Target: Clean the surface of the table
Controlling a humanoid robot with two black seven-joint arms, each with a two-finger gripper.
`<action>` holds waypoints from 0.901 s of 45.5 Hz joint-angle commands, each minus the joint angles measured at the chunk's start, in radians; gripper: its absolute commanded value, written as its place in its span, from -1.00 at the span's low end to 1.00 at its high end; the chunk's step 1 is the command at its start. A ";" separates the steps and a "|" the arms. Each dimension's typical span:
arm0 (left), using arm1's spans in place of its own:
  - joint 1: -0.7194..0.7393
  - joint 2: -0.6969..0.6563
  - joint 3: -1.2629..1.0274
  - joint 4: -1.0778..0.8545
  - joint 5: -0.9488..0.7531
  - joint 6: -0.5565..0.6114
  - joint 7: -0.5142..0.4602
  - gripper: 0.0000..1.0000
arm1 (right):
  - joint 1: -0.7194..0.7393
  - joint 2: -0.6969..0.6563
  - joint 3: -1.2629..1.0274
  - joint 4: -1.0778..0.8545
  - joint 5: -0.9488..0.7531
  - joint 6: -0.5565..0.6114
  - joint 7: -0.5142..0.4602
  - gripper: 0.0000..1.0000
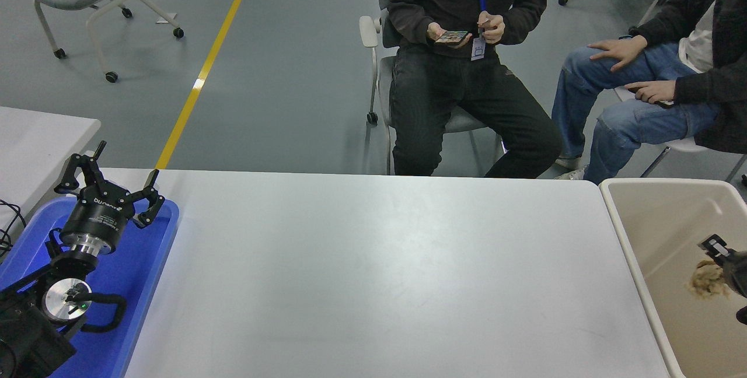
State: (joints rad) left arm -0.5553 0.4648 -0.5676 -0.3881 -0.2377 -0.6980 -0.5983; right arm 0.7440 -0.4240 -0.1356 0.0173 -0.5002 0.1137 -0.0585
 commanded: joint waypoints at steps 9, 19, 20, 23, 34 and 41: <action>0.000 0.000 0.000 0.000 0.001 0.000 0.000 1.00 | 0.011 -0.021 0.010 -0.003 0.074 0.003 -0.001 0.95; 0.000 0.000 0.000 0.000 0.000 0.000 0.000 1.00 | 0.063 -0.068 0.031 0.020 0.163 0.012 -0.001 0.95; 0.000 0.000 0.000 0.000 0.000 0.000 0.000 1.00 | 0.067 -0.079 0.046 0.024 0.163 0.012 -0.001 0.95; 0.000 0.000 0.000 0.000 0.000 0.000 0.000 1.00 | 0.072 -0.108 0.111 0.052 0.163 0.014 -0.001 0.95; 0.000 0.000 0.000 0.000 0.001 0.000 0.000 1.00 | 0.074 -0.176 0.513 0.144 0.163 0.007 0.005 0.95; 0.000 0.000 0.000 0.000 0.000 0.000 0.000 1.00 | 0.049 -0.211 0.757 0.226 0.163 0.010 0.008 0.95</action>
State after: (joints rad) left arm -0.5553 0.4648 -0.5676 -0.3880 -0.2375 -0.6980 -0.5983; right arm 0.8107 -0.5729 0.2728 0.1378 -0.3446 0.1208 -0.0543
